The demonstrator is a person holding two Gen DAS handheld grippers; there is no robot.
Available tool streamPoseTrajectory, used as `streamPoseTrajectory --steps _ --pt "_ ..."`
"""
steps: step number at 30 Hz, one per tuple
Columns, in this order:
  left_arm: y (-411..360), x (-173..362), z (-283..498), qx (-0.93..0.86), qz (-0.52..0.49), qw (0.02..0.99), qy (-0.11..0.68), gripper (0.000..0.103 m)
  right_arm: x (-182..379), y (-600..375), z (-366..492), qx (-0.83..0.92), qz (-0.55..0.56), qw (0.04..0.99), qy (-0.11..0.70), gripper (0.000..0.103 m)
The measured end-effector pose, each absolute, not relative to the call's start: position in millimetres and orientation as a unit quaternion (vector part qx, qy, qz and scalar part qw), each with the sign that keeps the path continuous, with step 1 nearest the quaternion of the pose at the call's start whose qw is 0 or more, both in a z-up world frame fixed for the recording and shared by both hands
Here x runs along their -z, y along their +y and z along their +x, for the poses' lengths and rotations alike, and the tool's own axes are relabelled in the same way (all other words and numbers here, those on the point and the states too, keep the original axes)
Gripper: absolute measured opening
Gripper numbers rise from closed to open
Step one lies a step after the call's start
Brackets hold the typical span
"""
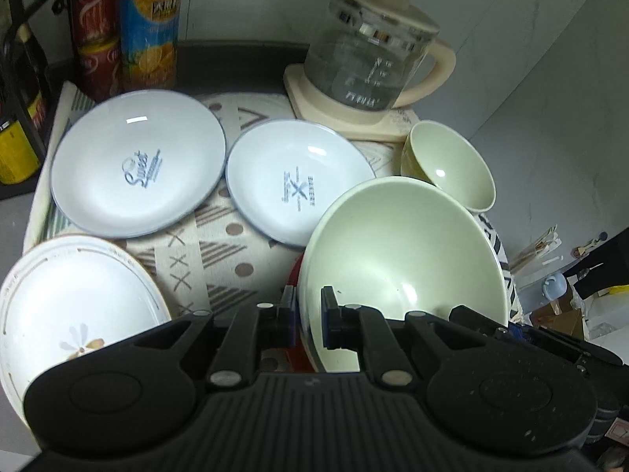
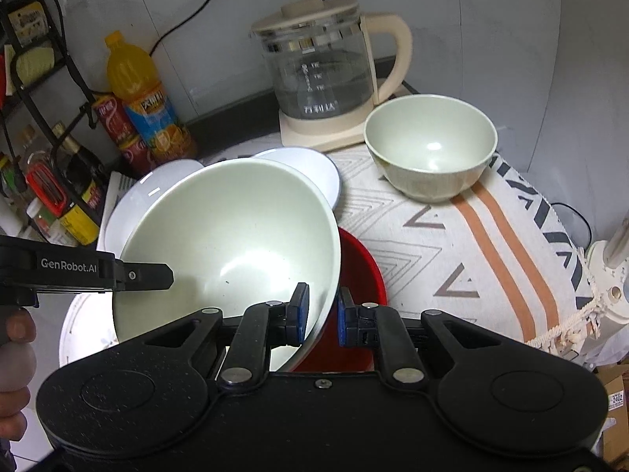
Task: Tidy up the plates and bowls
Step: 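Lift the pale green bowl and carry it over the red bowl, then lower the pale green bowl into the red bowl and open both grippers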
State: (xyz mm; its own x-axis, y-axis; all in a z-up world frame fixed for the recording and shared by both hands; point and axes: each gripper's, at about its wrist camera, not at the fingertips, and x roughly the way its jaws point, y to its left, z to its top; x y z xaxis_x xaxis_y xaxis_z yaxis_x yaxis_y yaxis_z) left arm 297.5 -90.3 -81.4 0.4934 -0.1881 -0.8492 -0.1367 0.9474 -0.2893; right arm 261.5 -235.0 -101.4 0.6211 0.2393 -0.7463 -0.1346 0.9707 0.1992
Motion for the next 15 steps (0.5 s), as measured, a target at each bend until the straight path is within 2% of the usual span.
streamPoseTrajectory --steps 15 --pt "-96 120 316 0.029 -0.174 0.819 0.546 0.011 122 -238 275 -0.081 0.032 0.884 0.459 0.013"
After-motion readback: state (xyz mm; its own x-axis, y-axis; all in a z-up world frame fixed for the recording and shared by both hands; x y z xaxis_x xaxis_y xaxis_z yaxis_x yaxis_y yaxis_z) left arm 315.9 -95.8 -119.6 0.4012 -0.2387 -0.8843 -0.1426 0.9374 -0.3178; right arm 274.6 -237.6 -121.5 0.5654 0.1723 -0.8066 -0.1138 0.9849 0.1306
